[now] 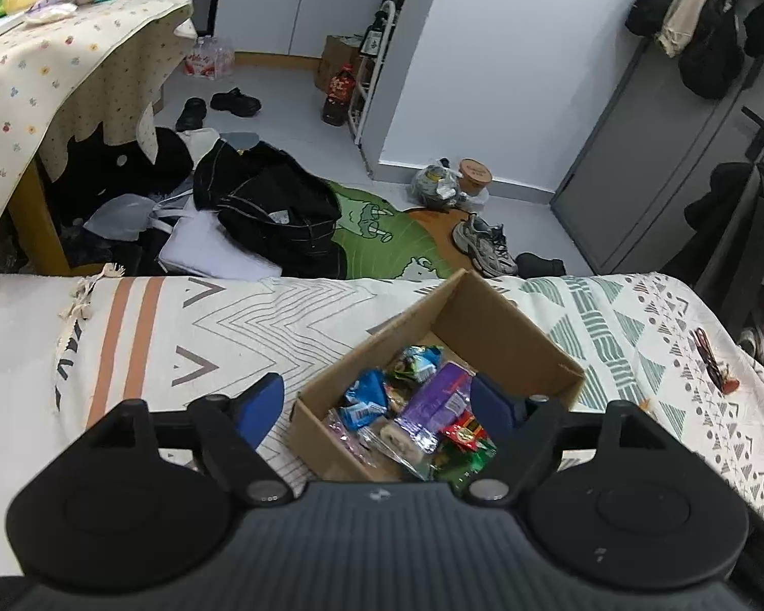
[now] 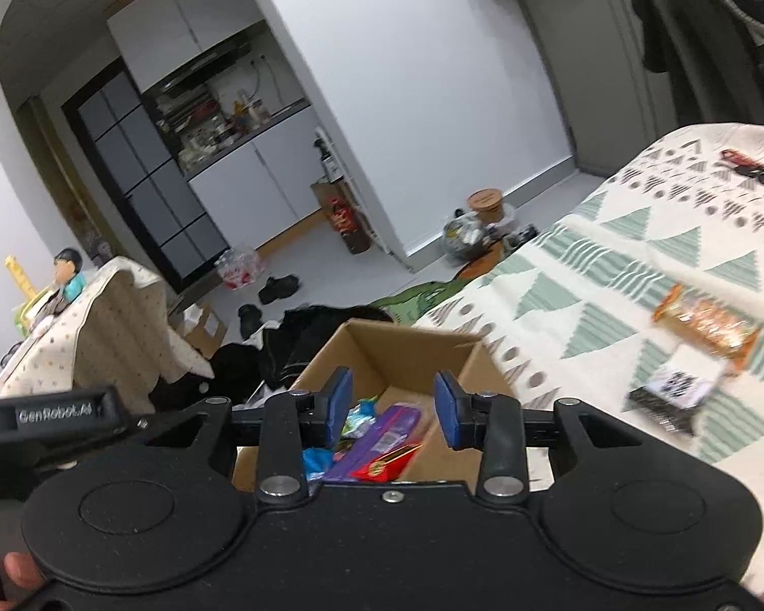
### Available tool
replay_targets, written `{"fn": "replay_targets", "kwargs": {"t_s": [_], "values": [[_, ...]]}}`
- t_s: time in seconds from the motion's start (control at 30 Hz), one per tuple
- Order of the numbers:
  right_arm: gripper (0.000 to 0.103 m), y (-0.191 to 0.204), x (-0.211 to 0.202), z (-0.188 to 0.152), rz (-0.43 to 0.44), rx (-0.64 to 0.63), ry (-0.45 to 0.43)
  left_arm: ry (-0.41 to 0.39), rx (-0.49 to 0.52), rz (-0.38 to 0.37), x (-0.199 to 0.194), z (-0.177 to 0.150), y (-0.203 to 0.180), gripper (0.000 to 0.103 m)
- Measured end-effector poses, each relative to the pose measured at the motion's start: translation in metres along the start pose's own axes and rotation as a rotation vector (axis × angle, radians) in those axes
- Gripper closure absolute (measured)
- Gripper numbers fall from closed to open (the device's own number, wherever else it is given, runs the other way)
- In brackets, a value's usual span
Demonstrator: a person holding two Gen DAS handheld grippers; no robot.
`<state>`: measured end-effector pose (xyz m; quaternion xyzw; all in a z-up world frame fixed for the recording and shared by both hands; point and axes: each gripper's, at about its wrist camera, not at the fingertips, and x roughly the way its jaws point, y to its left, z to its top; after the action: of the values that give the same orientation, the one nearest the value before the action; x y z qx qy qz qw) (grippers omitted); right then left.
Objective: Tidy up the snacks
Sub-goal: 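Move both open grippers back over the cracker pack and black packet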
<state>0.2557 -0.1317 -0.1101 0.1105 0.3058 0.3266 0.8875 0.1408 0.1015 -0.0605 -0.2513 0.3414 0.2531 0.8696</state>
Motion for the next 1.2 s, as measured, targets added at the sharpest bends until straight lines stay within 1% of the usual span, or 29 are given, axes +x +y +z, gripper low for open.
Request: {"fn": "replay_targets", "kwargs": {"t_s": [0.07,0.27,0.33,0.37,0.4,0.67,0.93,1.0,1.2], "values": [[0.063,-0.007,-0.007,0.003,-0.021,0.006,-0.008,-0.009,0.006,-0.001,-0.005,-0.001,-0.004,0.016],[0.057,-0.025,-0.025,0.008,-0.06,0.017,-0.01,-0.021,0.032,-0.007,-0.012,-0.006,-0.019,0.014],[0.053,-0.029,-0.03,0.009,-0.063,0.015,-0.015,-0.027,0.04,-0.008,-0.013,-0.008,-0.024,0.014],[0.049,-0.031,-0.033,0.01,-0.072,0.011,-0.018,-0.031,0.045,-0.008,-0.014,-0.01,-0.028,0.014],[0.048,-0.033,-0.035,0.01,-0.083,0.006,-0.021,-0.033,0.048,-0.007,-0.014,-0.011,-0.031,0.014],[0.046,-0.056,-0.043,0.013,-0.117,0.014,-0.012,-0.035,0.086,-0.033,-0.013,-0.023,-0.06,0.014],[0.045,-0.091,-0.06,0.011,-0.121,0.011,0.01,-0.035,0.118,-0.062,-0.001,-0.039,-0.096,0.014],[0.043,-0.1,-0.064,0.011,-0.127,0.01,0.006,-0.021,0.124,-0.072,0.004,-0.044,-0.106,0.014],[0.043,-0.125,-0.062,0.012,-0.165,0.044,0.012,0.007,0.145,-0.093,0.018,-0.057,-0.129,0.014]]}}
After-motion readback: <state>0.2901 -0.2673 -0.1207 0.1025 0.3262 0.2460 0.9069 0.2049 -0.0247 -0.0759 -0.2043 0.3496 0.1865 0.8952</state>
